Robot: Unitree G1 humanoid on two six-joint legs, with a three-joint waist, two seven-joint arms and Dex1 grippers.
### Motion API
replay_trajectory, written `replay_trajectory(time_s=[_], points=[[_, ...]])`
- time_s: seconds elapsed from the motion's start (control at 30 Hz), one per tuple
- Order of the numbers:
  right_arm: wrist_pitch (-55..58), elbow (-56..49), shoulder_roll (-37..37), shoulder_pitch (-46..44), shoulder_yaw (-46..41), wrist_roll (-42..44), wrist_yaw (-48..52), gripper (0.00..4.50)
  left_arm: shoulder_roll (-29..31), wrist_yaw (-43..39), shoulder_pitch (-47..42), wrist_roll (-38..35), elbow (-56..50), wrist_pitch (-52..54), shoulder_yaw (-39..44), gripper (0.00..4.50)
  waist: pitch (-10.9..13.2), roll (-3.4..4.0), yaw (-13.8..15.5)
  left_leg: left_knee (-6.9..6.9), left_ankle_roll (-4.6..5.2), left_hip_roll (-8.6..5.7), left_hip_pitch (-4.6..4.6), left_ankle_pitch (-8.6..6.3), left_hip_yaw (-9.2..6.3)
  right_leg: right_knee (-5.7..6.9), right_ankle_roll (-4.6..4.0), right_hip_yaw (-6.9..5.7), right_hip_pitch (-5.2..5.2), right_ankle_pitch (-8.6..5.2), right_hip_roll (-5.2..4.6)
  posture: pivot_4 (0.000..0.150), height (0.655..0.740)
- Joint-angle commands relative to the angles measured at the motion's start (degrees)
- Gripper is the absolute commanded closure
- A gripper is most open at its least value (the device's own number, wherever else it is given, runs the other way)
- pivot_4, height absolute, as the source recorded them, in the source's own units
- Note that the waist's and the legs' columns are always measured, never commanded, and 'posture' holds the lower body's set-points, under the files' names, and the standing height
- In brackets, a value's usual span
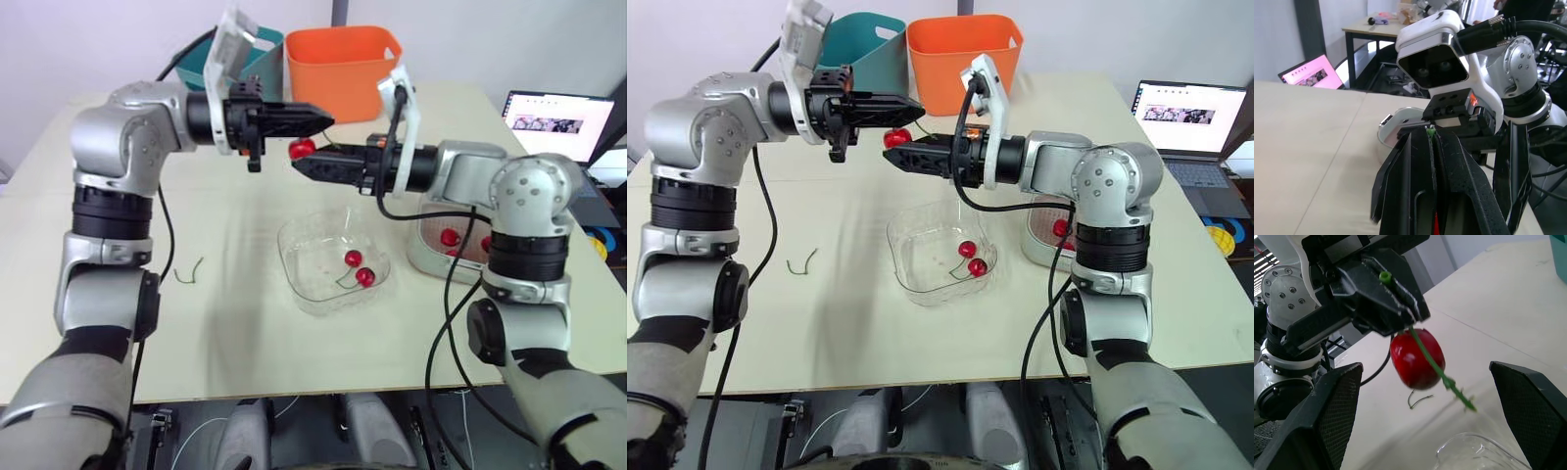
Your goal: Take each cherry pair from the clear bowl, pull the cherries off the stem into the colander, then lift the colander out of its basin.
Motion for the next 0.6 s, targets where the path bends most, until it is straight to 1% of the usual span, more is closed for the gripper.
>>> replay_trajectory(time_s=[0.03,0.3,0.4,0.43,0.6], points=[[-1.43,-0.62,1.02,-1.66,-0.04,0.51,-0.15,0.03,0.15,0.29,-0.52,-0.93,-1.78,0.14,0.77,4.5,0.0,0.0,0.01,0.0,0.0,0.0,0.0,0.0,0.0,0.0,0.0,0.0,0.0,0.0,0.0,0.15,0.74],[-2.08,0.38,2.69,-1.85,0.13,0.28,-1.22,0.03,-0.98,0.77,-0.01,-1.09,-2.03,0.32,0.31,4.5,0.0,0.0,0.06,0.01,0.0,0.0,-0.01,0.0,0.0,0.0,0.0,0.0,0.01,0.0,0.0,0.15,0.74],[-2.34,0.89,3.03,-1.85,-0.09,0.1,-1.85,0.63,-1.13,0.77,0.16,-1.02,-2.09,0.34,0.22,4.5,0.0,0.0,0.01,0.0,0.0,0.0,0.0,0.0,0.0,0.0,0.0,0.0,0.0,0.0,0.0,0.15,0.74],[-2.34,0.98,3.18,-1.85,-0.25,0.17,-2.12,0.92,-1.16,0.79,0.15,-1.04,-2.07,0.4,0.24,4.5,0.0,0.0,0.0,0.0,0.0,0.0,0.0,0.0,0.0,0.01,0.0,0.0,-0.01,0.0,0.0,0.15,0.74],[-2.2,0.9,3.39,-1.72,-0.42,0.37,-2.66,2.72,-1.19,0.79,0.09,-0.91,-1.96,0.49,0.22,4.5,0.0,0.0,0.07,0.0,0.0,0.0,-0.01,0.0,0.0,0.0,0.0,0.0,0.0,0.0,0.0,0.15,0.74]])
